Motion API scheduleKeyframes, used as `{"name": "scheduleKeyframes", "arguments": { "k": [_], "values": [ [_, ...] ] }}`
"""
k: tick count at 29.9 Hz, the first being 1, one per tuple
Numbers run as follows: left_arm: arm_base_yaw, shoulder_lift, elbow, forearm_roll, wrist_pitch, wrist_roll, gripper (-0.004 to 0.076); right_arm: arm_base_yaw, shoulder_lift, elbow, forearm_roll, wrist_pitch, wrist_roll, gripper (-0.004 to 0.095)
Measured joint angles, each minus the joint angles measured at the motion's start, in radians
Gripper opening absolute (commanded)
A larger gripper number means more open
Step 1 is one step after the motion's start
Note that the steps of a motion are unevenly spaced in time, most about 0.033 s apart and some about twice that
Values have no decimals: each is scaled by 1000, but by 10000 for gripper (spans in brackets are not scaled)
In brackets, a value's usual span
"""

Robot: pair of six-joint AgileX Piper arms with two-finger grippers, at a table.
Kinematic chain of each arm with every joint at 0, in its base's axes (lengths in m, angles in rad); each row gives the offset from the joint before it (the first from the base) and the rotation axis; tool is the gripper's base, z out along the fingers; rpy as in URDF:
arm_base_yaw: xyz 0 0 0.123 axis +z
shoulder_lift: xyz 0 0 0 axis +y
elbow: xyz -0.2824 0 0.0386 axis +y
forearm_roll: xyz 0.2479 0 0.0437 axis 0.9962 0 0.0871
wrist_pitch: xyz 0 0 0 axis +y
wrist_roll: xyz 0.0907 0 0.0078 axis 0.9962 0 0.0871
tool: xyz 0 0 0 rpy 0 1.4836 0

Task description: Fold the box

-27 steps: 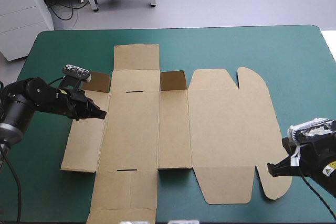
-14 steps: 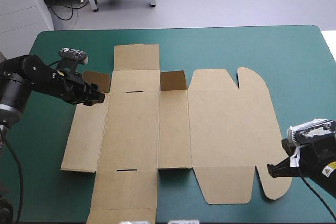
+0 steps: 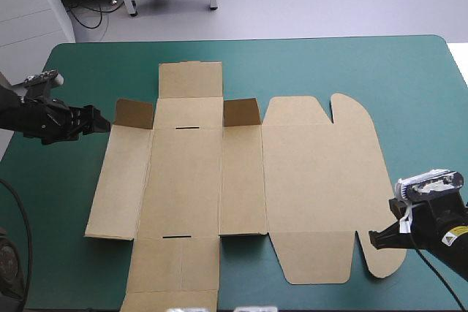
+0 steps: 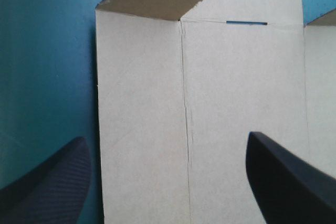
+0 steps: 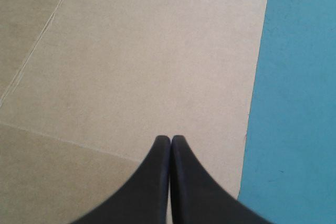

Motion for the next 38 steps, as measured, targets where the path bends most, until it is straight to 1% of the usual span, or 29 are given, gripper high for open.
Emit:
{"name": "scheduleKeyframes", "arguments": {
  "k": [4,14,19,23,28,35,38],
  "values": [
    [45,10,45,-3,-1,42,577,0,0,1,0,-31,0,-23],
    [49,117,195,3,-15,115,577,0,0,1,-5,-54,0,-23],
    [49,154,251,-1,-26,128,577,0,0,1,-8,-58,0,-23],
    [50,158,342,-6,-30,153,577,0,0,1,-8,-58,0,-23],
    [59,127,424,-63,-72,205,577,0,0,1,-8,-62,0,-23],
    [66,107,486,-138,-72,239,575,0,0,1,-8,-67,0,-23],
    [66,104,501,-164,-69,248,557,0,0,1,-8,-68,0,-23]
  ]
}}
